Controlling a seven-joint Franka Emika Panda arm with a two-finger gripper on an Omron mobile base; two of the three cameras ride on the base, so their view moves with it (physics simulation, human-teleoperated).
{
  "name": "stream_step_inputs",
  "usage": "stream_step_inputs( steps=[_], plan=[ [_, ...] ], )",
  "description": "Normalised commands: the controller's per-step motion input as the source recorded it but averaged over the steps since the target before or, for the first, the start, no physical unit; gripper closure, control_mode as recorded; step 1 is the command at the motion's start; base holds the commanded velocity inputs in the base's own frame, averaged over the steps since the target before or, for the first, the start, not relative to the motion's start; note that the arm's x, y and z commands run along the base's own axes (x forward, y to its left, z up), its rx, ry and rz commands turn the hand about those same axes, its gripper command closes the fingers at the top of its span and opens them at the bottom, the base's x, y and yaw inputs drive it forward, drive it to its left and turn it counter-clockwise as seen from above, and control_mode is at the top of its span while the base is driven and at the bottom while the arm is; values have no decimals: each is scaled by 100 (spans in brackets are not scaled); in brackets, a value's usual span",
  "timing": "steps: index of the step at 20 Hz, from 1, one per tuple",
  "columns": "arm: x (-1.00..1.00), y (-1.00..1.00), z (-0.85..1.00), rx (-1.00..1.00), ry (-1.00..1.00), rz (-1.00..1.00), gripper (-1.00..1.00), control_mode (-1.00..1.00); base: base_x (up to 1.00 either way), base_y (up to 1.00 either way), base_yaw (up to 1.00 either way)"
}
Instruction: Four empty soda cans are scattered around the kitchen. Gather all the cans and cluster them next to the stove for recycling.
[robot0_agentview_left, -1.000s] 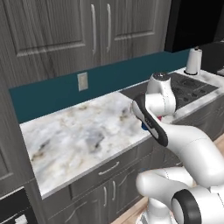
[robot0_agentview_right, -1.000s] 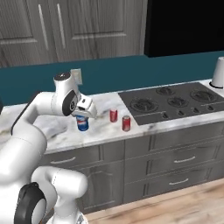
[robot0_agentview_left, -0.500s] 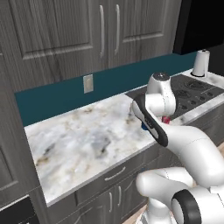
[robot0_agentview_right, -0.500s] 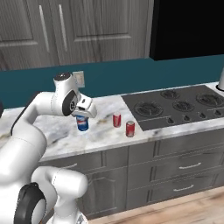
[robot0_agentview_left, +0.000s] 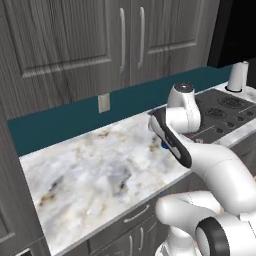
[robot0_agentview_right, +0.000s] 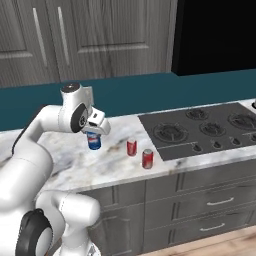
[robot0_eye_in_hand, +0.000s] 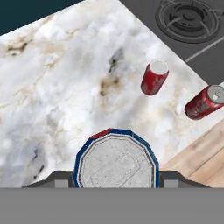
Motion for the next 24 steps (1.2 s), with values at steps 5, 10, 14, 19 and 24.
stream_step_inputs(
  steps=[5, 10, 14, 19, 24],
  plan=[
    [0, 0, 0, 0, 0, 0, 100, 100, 46, -18, 2],
    [3, -3, -3, 0, 1, 0, 100, -100, 23, -15, 1],
    [10, -17, -10, 2, 8, 0, 100, -100, 0, 0, 0],
    [9, -24, -10, 3, 10, 0, 100, -100, 0, 0, 0],
    [9, -19, -14, 3, 7, 0, 100, -100, 0, 0, 0]
  ],
)
